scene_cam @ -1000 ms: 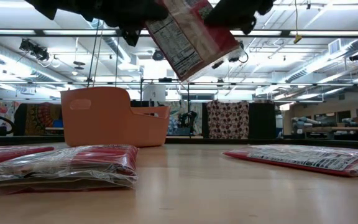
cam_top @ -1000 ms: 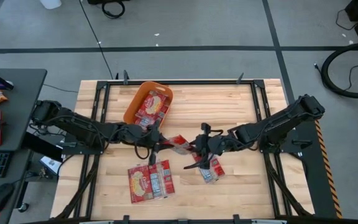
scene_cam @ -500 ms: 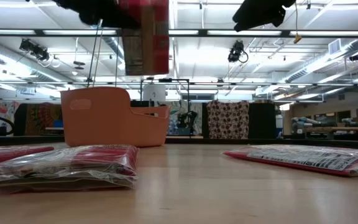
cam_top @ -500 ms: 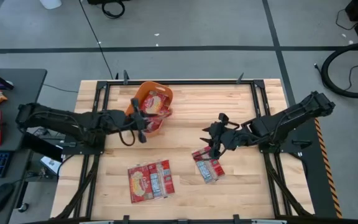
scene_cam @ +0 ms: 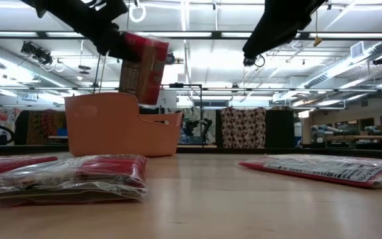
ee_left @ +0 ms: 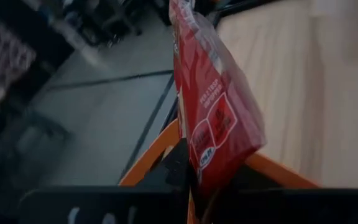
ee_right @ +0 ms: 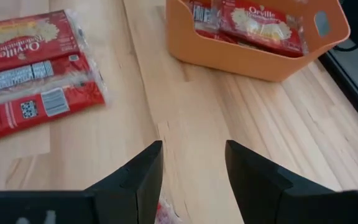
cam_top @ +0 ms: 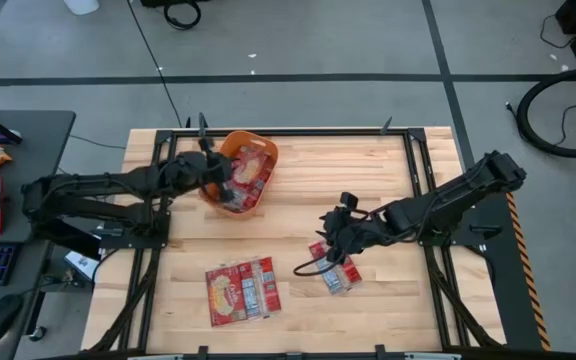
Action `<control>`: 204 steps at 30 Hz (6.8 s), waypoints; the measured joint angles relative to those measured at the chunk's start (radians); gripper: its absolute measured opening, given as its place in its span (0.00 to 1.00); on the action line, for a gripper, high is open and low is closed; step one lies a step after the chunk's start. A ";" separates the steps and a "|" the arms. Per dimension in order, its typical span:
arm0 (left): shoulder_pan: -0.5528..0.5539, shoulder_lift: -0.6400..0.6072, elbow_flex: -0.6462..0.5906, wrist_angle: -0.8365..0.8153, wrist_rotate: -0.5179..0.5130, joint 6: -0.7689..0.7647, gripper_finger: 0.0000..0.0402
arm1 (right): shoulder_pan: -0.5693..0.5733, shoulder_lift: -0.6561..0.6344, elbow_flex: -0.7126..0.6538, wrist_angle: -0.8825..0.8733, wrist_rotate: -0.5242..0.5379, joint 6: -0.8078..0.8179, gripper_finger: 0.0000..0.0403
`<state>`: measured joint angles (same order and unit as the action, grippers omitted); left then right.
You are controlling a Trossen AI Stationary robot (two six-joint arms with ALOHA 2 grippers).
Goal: Sort popcorn bags into baskets
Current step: Stack the popcorn pack on top of the other popcorn into the orange bin
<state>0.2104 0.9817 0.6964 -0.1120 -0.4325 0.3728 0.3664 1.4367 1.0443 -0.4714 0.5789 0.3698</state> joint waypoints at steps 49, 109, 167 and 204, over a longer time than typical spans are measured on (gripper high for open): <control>0.237 0.403 0.458 -0.656 0.295 -0.335 0.44 | -0.003 0.001 0.000 0.088 -0.027 -0.058 0.44; 0.059 0.508 0.507 -0.721 0.394 -0.028 0.46 | 0.006 0.001 -0.001 0.214 -0.030 -0.112 0.44; 0.199 0.694 0.584 -0.716 0.463 -0.232 0.34 | 0.007 0.001 -0.006 0.231 -0.049 -0.136 0.44; -0.787 0.739 0.507 -0.661 0.376 -1.003 0.34 | 0.025 0.001 -0.079 0.203 -0.140 -0.206 0.44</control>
<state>-0.5767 1.7211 1.2030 -0.7730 -0.0569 -0.6305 0.3910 1.4372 0.9653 -0.2680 0.4389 0.1635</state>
